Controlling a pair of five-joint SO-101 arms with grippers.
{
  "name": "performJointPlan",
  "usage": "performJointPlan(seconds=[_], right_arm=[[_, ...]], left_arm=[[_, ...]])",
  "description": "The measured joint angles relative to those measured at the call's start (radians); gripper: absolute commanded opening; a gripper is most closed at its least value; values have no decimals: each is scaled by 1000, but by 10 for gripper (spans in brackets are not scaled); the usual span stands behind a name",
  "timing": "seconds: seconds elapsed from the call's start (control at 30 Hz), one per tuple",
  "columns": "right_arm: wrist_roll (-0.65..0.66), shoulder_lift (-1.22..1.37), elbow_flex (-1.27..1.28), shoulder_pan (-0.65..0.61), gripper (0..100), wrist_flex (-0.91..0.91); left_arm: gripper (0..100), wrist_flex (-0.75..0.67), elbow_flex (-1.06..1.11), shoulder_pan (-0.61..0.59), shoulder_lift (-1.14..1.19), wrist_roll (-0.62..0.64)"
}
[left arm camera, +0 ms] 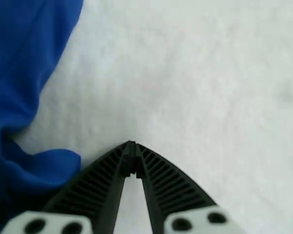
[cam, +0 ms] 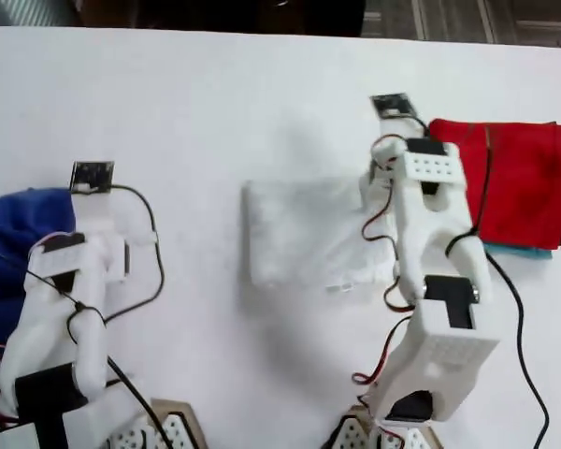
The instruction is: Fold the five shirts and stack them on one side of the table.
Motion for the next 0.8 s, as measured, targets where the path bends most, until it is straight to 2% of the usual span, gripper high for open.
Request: performJointPlan(seconds=[0.2,0.4,0.6,0.8], right_arm=[[0,0,0,49,20,46],[0,-94,2,-48,20,43],[0,-192,0,-141,20,-94],[0,-98,0,-124,20,-167]], left_arm=[[26,0,0,0,0,6],[26,-9,0,0,0,32],[26,-9,0,0,0,35],[26,-9,0,-2,0,35]])
